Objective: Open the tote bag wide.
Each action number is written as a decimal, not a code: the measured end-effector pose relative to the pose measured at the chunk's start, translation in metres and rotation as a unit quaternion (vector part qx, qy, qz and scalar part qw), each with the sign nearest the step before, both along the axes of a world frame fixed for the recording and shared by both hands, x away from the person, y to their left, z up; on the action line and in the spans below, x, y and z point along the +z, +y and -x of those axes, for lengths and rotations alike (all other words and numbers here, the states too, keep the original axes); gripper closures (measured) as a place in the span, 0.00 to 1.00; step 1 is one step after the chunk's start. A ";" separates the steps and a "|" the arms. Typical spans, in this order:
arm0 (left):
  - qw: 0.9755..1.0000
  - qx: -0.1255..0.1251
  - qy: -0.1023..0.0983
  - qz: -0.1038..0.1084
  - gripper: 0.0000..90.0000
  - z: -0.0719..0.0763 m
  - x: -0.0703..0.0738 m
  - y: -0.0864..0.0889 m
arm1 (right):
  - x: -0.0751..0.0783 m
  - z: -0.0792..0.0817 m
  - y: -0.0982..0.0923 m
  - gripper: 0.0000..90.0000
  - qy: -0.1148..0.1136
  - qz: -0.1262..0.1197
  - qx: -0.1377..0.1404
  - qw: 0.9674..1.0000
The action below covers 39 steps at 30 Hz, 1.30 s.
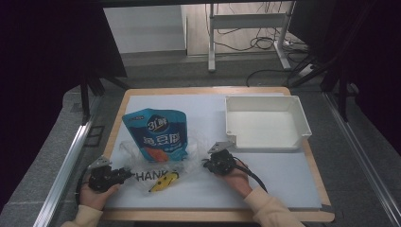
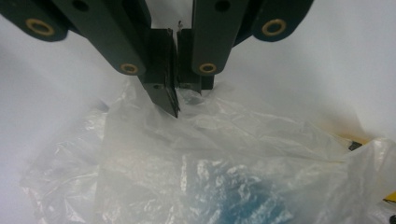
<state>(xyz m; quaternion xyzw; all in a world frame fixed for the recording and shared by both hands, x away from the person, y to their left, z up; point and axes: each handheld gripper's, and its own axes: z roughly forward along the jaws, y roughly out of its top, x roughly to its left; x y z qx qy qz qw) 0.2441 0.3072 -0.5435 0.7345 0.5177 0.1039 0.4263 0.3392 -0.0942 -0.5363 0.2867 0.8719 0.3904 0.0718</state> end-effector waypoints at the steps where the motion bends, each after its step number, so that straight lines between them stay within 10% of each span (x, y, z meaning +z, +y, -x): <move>1: 1.000 -0.002 -0.004 0.002 0.68 0.002 0.002 0.001 | 0.000 0.000 0.000 0.95 0.000 -0.001 0.000 1.000; 12: 0.998 0.019 -0.051 0.025 0.30 0.028 0.027 0.015 | 0.000 0.001 -0.004 0.92 0.005 -0.005 0.000 1.000; 28: 0.995 0.044 -0.088 0.028 0.29 -0.003 0.076 0.020 | 0.002 0.001 -0.003 0.77 0.010 -0.011 0.004 1.000; 39: 0.994 0.044 -0.093 0.032 0.32 -0.005 0.078 0.018 | 0.031 0.021 -0.023 0.49 -0.010 -0.074 0.006 0.997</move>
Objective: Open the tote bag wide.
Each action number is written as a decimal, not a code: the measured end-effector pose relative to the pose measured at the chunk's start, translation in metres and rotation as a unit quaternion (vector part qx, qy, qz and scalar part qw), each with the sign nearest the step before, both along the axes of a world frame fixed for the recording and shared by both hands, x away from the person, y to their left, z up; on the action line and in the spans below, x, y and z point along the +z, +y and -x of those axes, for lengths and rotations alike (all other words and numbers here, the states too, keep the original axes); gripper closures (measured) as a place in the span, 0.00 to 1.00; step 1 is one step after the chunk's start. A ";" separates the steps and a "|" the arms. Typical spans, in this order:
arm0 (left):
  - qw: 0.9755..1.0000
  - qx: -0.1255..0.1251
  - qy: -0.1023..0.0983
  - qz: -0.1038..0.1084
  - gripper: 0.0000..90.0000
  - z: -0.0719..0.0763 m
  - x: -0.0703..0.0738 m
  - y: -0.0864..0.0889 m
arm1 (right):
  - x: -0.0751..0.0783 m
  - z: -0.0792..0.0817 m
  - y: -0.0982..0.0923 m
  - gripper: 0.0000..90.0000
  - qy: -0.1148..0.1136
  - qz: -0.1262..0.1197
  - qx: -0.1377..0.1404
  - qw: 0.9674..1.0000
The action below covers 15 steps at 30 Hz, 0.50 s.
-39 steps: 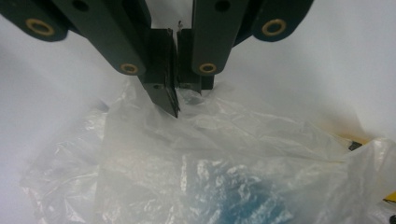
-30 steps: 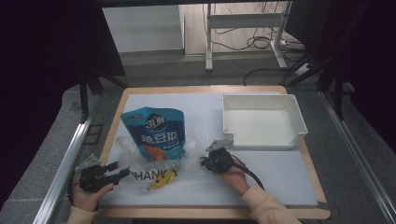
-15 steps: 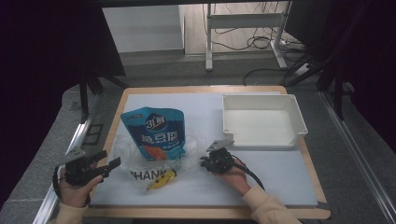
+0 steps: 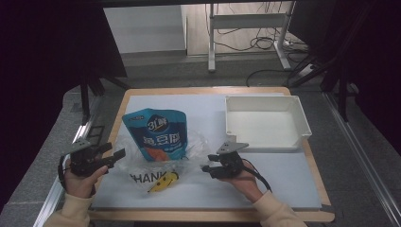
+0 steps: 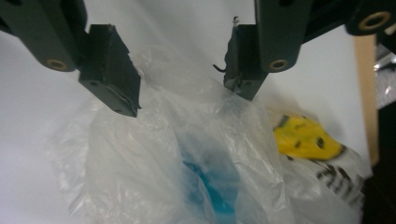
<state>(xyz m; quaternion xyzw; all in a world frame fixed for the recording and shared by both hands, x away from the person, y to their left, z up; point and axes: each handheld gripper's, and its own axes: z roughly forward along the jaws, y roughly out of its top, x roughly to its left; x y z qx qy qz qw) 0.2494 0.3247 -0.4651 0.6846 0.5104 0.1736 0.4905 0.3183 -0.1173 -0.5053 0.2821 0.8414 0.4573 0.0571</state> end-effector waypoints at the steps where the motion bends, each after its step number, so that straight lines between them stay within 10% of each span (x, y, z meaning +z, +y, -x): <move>1: 1.000 0.000 0.000 -0.001 0.33 0.001 0.000 0.000 | 0.004 0.003 -0.004 0.48 -0.004 -0.008 -0.003 1.000; 15: 1.000 -0.006 -0.003 -0.003 0.39 0.001 0.006 -0.003 | 0.060 0.016 -0.040 0.37 -0.075 -0.077 -0.035 0.994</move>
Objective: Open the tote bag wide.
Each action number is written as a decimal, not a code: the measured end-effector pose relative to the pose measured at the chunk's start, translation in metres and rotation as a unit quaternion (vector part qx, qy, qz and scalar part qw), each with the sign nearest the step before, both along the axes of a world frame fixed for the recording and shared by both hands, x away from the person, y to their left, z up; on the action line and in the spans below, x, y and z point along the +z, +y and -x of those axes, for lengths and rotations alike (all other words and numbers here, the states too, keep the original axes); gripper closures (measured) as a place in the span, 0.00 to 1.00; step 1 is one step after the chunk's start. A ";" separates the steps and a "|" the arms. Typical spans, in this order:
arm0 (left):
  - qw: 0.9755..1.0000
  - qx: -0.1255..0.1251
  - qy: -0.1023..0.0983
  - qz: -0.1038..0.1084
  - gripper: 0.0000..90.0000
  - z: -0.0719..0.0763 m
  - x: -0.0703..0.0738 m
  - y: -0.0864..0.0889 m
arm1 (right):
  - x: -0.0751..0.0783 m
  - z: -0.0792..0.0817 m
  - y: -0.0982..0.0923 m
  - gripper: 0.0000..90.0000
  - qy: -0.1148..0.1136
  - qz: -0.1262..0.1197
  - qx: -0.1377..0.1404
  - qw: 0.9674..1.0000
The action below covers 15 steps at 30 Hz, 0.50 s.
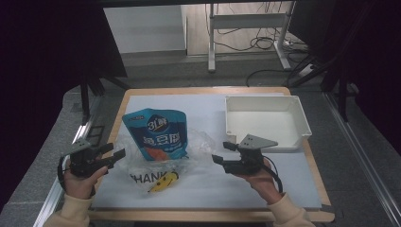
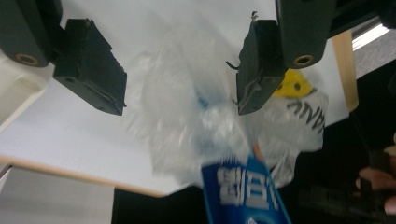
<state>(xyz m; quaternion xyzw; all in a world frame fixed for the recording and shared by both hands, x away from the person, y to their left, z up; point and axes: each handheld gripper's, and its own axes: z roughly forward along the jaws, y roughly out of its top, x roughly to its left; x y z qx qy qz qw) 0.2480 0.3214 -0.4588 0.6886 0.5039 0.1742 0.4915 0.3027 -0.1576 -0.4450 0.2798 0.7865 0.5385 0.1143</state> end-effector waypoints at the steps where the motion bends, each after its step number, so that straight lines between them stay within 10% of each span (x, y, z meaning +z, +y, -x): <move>1: 1.000 0.001 -0.001 0.000 0.39 -0.001 0.001 0.001 | 0.005 -0.001 -0.002 0.37 -0.007 -0.002 -0.003 1.000; 15: 1.000 0.016 -0.001 -0.016 0.35 -0.037 0.006 0.010 | 0.038 -0.051 0.040 0.33 -0.002 0.008 0.015 1.000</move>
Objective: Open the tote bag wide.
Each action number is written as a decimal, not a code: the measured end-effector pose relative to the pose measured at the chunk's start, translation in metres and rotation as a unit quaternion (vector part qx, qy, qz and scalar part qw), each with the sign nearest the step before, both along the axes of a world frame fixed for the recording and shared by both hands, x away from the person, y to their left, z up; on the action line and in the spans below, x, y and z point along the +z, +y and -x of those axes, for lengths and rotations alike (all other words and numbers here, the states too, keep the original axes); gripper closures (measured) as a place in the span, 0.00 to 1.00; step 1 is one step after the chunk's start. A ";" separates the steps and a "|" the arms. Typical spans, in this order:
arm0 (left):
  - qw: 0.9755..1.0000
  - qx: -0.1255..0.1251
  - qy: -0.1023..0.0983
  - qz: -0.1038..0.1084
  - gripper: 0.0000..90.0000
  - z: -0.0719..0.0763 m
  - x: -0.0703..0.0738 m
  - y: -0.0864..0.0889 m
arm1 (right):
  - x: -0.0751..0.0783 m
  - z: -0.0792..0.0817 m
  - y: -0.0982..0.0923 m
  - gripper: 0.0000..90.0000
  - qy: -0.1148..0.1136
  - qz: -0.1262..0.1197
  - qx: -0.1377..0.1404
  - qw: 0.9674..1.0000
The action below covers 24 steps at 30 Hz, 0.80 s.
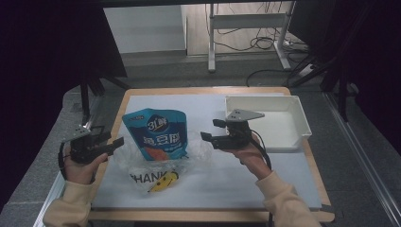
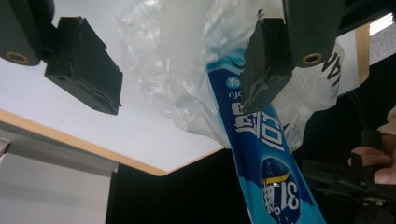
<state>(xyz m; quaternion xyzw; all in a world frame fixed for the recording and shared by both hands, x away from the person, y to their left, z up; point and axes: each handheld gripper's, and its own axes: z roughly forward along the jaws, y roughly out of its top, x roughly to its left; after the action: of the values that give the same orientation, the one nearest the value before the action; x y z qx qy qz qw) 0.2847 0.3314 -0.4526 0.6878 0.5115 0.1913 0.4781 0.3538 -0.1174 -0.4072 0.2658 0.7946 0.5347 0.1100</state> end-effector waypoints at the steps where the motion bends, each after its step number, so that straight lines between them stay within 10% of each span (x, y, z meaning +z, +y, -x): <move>1: 1.000 0.000 0.000 0.000 0.35 0.000 0.000 0.000 | 0.000 0.000 0.000 0.33 0.000 0.000 0.000 1.000; 17: 0.997 0.004 0.075 -0.016 0.28 -0.041 -0.034 0.010 | -0.029 -0.023 0.029 0.36 0.050 0.039 0.017 0.998; 24: 0.995 -0.024 0.098 -0.003 0.47 -0.042 -0.047 0.010 | -0.045 -0.027 0.035 0.77 0.074 0.059 0.025 0.995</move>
<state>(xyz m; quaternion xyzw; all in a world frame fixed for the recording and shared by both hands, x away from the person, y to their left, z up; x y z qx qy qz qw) 0.3265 0.3415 -0.4998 0.7169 0.5387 0.1130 0.4280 0.3809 -0.0828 -0.4523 0.2775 0.8373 0.4681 0.0534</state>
